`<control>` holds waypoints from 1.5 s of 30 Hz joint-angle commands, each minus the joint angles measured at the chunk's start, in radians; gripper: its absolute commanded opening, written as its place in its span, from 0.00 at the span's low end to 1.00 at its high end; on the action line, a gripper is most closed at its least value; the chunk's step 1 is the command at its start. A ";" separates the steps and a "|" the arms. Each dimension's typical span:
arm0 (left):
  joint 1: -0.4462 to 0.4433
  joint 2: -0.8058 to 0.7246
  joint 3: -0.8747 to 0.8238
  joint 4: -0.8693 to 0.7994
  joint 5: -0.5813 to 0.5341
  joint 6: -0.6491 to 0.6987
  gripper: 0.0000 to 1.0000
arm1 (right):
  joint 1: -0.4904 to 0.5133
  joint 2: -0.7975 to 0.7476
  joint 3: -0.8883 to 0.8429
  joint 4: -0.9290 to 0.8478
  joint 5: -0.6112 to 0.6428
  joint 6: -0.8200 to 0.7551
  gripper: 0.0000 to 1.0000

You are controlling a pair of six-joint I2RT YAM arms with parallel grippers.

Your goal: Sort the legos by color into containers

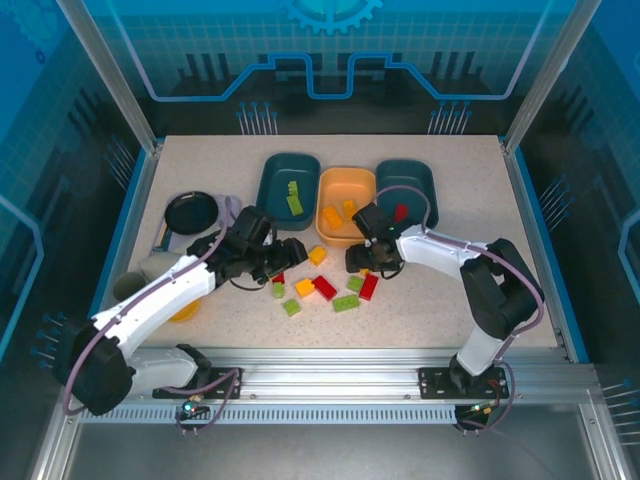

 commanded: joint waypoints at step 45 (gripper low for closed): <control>-0.024 -0.062 0.142 -0.053 -0.114 0.039 0.73 | -0.137 0.529 1.058 -0.335 -0.018 -0.104 0.68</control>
